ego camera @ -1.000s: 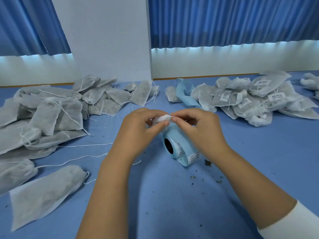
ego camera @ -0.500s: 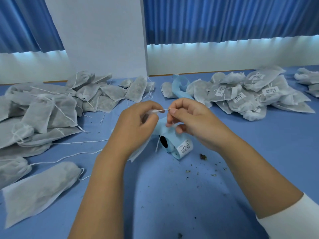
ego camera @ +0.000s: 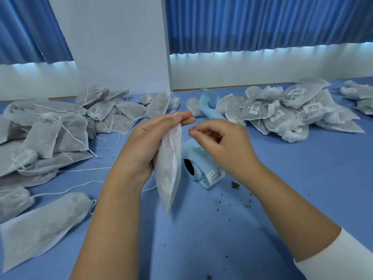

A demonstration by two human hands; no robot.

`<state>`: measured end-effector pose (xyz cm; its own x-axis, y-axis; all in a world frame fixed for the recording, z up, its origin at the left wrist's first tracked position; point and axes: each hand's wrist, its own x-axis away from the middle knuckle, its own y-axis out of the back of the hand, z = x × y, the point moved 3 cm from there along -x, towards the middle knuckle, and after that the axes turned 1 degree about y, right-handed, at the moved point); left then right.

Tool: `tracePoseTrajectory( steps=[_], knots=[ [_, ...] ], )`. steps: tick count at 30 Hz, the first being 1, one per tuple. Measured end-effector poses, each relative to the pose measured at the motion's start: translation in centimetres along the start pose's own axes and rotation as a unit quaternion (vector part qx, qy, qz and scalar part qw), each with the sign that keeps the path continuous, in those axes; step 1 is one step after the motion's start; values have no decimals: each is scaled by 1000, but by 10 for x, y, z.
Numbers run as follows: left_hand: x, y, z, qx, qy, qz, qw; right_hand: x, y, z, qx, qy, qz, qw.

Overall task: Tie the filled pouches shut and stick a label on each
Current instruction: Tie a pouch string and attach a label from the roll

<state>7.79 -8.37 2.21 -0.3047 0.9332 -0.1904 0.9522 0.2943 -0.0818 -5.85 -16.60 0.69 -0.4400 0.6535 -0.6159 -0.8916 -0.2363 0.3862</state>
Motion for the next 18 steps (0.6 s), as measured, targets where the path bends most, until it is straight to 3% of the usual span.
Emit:
tracePoseTrajectory(
  steps=[5,7,11,15,18],
  knots=[
    [-1,10,5,-151,2,-62,987,8,-8,12,122,111,98,981],
    [0,13,6,-187,15,-50,981,6,-3,15,132,130,83,979],
    [5,10,5,-220,61,44,973,0,14,15,153,150,9,977],
    [5,-5,7,-203,82,122,968,-1,17,15,86,133,-8,987],
    [4,-13,5,-95,72,130,984,-4,15,12,-50,26,13,998]
  ],
)
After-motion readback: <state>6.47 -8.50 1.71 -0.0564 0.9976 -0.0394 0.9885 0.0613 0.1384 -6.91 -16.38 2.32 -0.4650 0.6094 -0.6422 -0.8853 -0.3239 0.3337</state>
